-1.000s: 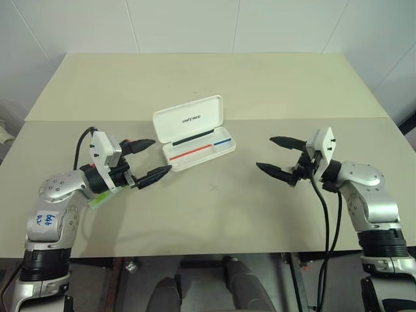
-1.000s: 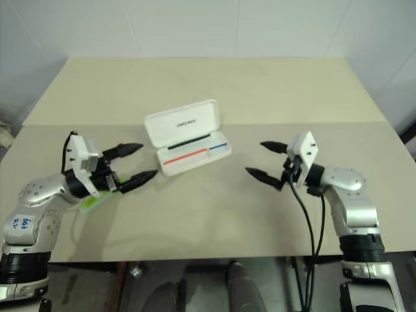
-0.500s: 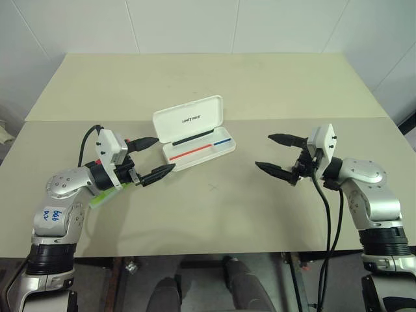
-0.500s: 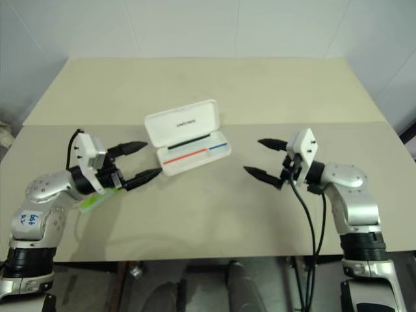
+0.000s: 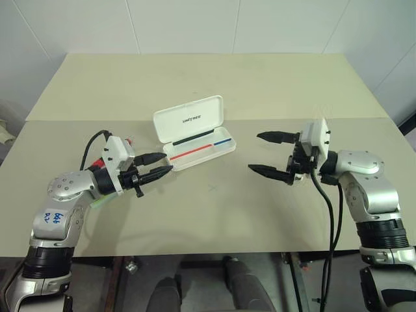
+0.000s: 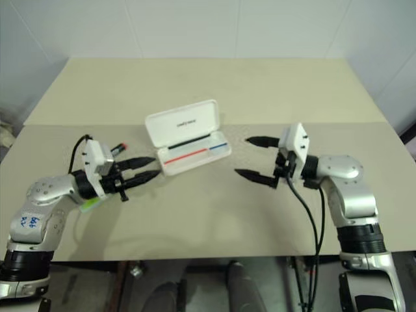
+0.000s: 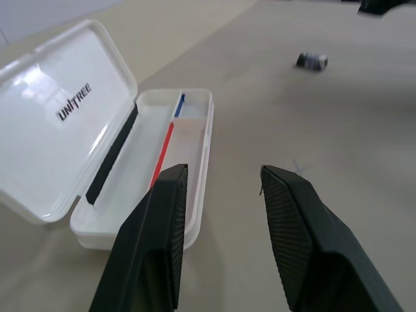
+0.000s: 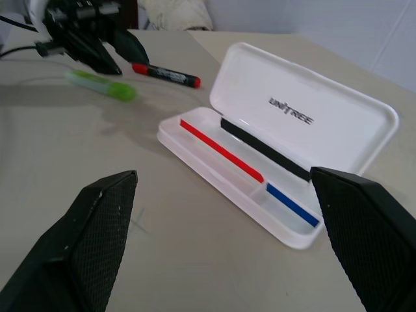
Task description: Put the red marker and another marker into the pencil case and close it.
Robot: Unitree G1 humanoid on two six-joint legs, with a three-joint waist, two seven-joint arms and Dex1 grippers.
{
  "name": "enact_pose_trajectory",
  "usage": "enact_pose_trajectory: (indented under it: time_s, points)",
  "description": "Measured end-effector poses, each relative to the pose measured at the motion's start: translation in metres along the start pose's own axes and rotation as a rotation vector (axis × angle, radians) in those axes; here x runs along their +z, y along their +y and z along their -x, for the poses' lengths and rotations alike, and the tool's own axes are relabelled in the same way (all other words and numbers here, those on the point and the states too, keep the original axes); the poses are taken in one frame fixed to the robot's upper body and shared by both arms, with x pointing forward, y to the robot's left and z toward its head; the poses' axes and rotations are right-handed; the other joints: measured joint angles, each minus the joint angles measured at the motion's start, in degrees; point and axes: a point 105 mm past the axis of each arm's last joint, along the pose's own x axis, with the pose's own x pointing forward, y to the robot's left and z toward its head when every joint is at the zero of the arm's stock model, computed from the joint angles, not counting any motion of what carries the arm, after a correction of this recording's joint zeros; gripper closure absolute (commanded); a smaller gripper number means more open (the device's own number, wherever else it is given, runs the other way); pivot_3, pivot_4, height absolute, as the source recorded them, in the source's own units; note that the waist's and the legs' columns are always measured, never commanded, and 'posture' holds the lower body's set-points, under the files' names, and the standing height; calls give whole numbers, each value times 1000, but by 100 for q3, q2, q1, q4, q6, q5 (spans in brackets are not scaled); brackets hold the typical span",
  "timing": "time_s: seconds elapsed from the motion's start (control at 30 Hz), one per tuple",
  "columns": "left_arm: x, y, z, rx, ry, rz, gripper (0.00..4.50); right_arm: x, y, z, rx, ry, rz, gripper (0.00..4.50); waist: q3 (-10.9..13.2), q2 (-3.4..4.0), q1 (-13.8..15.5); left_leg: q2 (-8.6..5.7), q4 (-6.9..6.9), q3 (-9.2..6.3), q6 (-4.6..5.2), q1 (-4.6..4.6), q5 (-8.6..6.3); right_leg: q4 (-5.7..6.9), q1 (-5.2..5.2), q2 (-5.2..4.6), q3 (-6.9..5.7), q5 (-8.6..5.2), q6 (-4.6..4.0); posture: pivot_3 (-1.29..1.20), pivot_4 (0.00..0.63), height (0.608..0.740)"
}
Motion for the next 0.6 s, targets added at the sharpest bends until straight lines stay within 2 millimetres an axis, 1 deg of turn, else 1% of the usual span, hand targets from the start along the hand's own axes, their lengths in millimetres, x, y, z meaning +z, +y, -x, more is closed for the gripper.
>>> enact_pose_trajectory:
  time_s: [0.1,0.17,0.23,0.33,0.43,0.6]
  points:
    - [-6,5,-12,-17,70,-49,2593,14,4,-6,41,-31,26,0,0,0,18,0,7,-2,0,0,0,0,4,0,-1,0,0,0,150,740]
    - [-12,10,-16,-16,114,-54,2593,17,9,-9,65,-42,26,0,0,0,18,0,7,-3,0,-1,0,-1,4,1,-2,0,0,0,150,740]
    - [-21,14,-18,-12,155,-46,2593,16,11,-11,77,-42,16,0,0,0,13,0,6,-2,0,-2,0,-3,4,1,-1,0,1,0,150,740]
    - [-33,18,-21,-16,205,-34,2593,8,16,-9,79,-32,-11,0,0,0,15,0,5,-3,1,-3,-1,-2,2,1,-3,0,1,0,150,740]
    - [-35,20,-27,-39,223,-39,2593,2,19,-7,77,-24,-31,0,0,0,49,0,7,-2,1,-3,-1,0,3,0,-2,0,1,0,150,740]
    - [-36,18,-35,-69,221,-39,2593,5,21,-9,62,-37,-21,0,0,0,61,0,8,-3,1,-2,-1,4,3,2,-2,1,1,0,150,740]
